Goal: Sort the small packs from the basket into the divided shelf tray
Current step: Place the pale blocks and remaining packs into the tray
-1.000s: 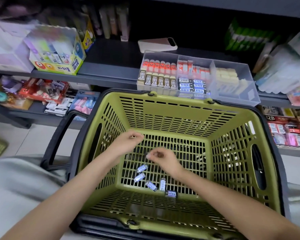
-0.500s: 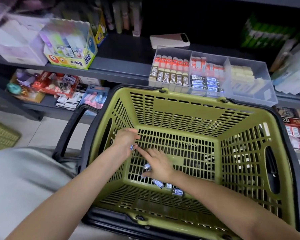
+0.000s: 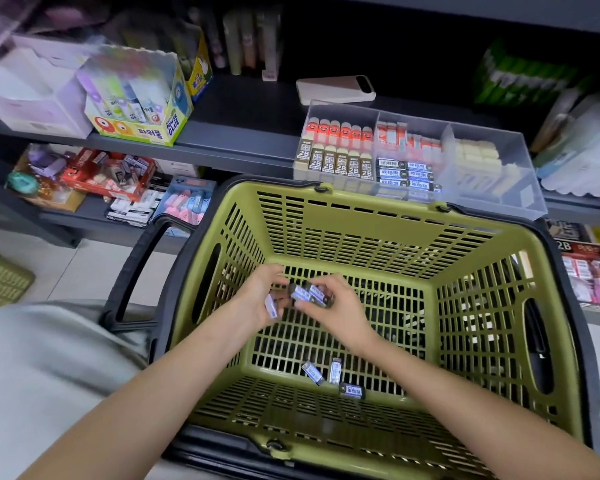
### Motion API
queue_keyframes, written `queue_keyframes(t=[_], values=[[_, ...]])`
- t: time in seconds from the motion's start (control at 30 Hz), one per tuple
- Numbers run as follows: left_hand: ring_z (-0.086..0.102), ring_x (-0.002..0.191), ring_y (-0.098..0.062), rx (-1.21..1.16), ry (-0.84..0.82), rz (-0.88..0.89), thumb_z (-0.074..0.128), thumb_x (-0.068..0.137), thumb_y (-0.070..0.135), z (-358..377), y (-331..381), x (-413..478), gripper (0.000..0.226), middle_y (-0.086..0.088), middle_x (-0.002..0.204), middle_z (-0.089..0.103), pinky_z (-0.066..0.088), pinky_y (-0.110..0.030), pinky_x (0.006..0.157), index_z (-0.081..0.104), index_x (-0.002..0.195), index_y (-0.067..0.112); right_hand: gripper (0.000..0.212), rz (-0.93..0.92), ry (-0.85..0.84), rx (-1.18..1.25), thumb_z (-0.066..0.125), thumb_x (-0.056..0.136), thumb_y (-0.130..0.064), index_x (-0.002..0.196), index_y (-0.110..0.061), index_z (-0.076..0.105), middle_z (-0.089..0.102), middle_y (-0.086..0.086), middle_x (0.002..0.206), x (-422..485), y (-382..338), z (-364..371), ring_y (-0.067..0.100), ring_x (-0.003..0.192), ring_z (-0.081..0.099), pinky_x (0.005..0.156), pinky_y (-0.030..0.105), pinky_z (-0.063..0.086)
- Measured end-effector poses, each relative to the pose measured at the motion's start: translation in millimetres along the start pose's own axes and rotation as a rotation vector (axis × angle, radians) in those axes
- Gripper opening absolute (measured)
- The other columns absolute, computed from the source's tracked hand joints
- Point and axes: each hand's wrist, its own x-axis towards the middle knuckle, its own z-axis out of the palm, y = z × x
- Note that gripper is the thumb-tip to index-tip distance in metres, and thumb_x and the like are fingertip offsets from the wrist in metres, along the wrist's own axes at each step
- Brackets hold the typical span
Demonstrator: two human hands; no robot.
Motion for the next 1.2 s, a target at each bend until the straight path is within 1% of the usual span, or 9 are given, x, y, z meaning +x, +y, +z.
queue_keyframes(t=[0.17,0.27,0.33,0.4,0.5,0.63,0.87,0.97,1.2], values=[[0.063,0.066,-0.025,-0.294,-0.303,-0.192,0.057,0.086,0.035,9.2,-5.8,-1.2,0.036,-0.015,0.076,0.067,0.046,-0.036,0.071,0.066,0.076,0.001,0.040,-0.036,-0.080,0.032,0.074,0.074,-0.038,0.111,-0.025,0.066,0.060,-0.010,0.098,-2.7,-41.3,-24.6,0.006,0.093,0.052,0.085,0.025,0.044],[0.065,0.064,-0.031,-0.303,-0.330,-0.188,0.057,0.086,0.023,11.1,-8.4,-1.3,0.028,-0.021,0.078,0.067,0.053,-0.039,0.067,0.066,0.090,-0.003,0.016,0.016,-0.015,0.328,0.062,0.087,-0.031,0.102,-0.028,0.068,0.070,-0.012,0.097,-11.0,-38.1,-39.9,0.006,0.095,0.062,0.083,0.022,0.050],[0.065,0.064,-0.032,-0.255,-0.320,-0.168,0.059,0.083,0.016,10.5,-7.7,-0.1,0.022,-0.022,0.077,0.066,0.056,-0.040,0.064,0.069,0.086,-0.003,0.009,0.081,0.048,0.257,0.059,0.090,-0.028,0.093,-0.026,0.067,0.070,-0.010,0.089,-17.6,-21.1,-46.9,0.005,0.084,0.063,0.079,0.025,0.051],[0.065,0.061,-0.031,-0.194,-0.324,-0.150,0.063,0.076,0.011,8.9,-5.9,1.2,0.015,-0.021,0.075,0.066,0.057,-0.040,0.062,0.068,0.070,-0.002,0.014,0.160,-0.273,-0.143,0.061,0.088,-0.028,0.099,-0.021,0.064,0.065,-0.009,0.090,-28.7,5.1,-47.2,0.008,0.080,0.061,0.084,0.031,0.053],[0.064,0.058,-0.026,-0.069,-0.370,-0.129,0.067,0.070,0.009,6.7,-3.7,1.4,0.013,-0.015,0.071,0.065,0.056,-0.035,0.061,0.067,0.060,0.001,0.057,0.229,-0.788,-0.549,0.067,0.082,-0.032,0.134,-0.028,0.044,0.058,0.002,0.122,-52.3,41.1,-36.2,0.017,0.110,0.058,0.097,0.032,0.046],[0.060,0.053,-0.019,0.054,-0.375,-0.102,0.068,0.070,0.011,5.7,-4.1,1.6,0.013,-0.010,0.066,0.064,0.053,-0.029,0.054,0.068,0.059,0.003,0.068,0.036,-0.909,-0.754,0.064,0.081,-0.039,0.140,-0.042,0.030,0.026,0.007,0.152,-57.9,58.5,-33.8,0.026,0.137,0.032,0.114,0.045,0.025],[0.058,0.055,-0.018,0.021,-0.325,-0.072,0.066,0.071,0.011,4.4,-4.5,2.5,0.012,-0.010,0.065,0.064,0.051,-0.027,0.055,0.066,0.061,0.004,0.057,0.016,-1.007,-0.716,0.059,0.088,-0.039,0.140,-0.037,0.034,0.053,0.001,0.117,-52.8,64.2,-42.0,0.017,0.110,0.050,0.099,0.040,0.040],[0.059,0.054,-0.019,0.000,-0.315,-0.067,0.067,0.069,0.010,4.4,-4.5,3.5,0.014,-0.011,0.065,0.064,0.052,-0.027,0.055,0.068,0.057,0.003,0.070,0.054,-1.044,-0.725,0.060,0.088,-0.013,0.141,-0.044,0.025,0.044,-0.006,0.073,-57.6,70.2,-47.6,0.012,0.064,0.044,0.077,0.039,0.052],[0.058,0.059,-0.021,0.013,-0.319,-0.069,0.068,0.067,0.010,6.6,-6.8,5.2,0.011,-0.012,0.066,0.065,0.051,-0.031,0.056,0.069,0.060,0.003,0.070,0.053,-0.976,-0.660,0.066,0.082,-0.008,0.138,-0.032,0.030,0.047,0.008,0.076,-57.3,81.3,-49.9,0.015,0.068,0.045,0.065,0.031,0.044]])
